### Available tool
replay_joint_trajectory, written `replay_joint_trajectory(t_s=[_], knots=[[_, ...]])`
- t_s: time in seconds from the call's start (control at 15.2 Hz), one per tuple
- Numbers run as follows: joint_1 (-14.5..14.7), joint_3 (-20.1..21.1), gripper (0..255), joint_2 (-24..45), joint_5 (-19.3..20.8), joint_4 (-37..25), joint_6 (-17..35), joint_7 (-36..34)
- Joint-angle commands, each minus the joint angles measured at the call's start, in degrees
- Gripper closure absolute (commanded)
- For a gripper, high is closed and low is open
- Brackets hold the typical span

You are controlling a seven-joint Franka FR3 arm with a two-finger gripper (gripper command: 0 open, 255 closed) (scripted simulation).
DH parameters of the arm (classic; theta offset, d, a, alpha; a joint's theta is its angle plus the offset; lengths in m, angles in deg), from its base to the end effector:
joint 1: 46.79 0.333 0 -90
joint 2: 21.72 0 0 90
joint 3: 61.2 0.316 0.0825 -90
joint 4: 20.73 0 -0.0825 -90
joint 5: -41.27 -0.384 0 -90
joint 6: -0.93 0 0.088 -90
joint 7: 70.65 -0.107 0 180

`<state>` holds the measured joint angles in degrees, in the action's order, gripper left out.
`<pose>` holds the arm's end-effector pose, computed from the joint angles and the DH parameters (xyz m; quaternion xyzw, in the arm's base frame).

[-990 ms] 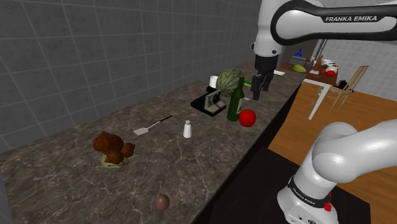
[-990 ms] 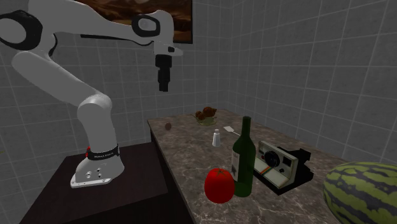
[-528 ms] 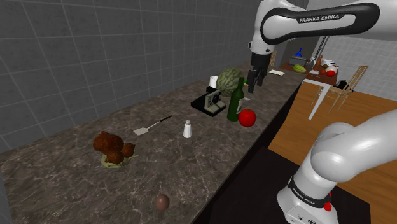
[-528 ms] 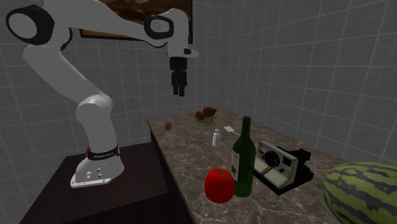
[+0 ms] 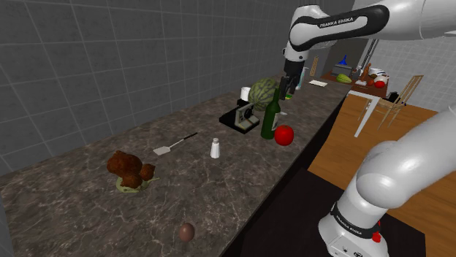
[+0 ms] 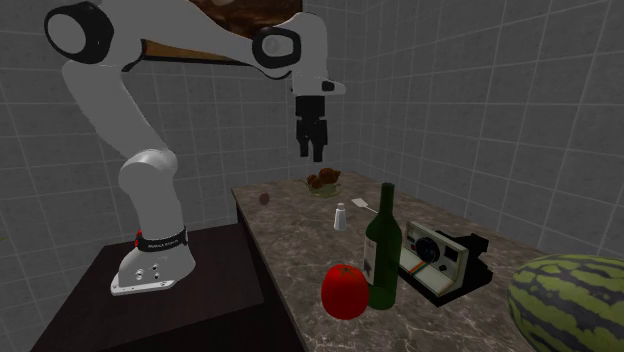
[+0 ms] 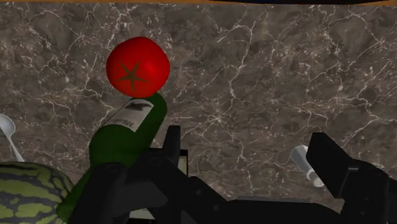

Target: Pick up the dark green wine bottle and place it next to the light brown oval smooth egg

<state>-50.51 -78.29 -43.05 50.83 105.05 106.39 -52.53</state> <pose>0.4098 -0.1831 0.5278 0.9996 0.0082 -0.0064 0.0262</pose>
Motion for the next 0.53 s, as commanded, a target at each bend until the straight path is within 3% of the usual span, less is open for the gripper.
replay_joint_trajectory(t_s=[0.0, 0.46], knots=[[-0.3, -2.3, 0, 4.0, -1.0, -3.1, 1.6, 2.9], [-1.5, -8.3, 0, 18.6, -8.4, -15.7, 4.7, 12.9]])
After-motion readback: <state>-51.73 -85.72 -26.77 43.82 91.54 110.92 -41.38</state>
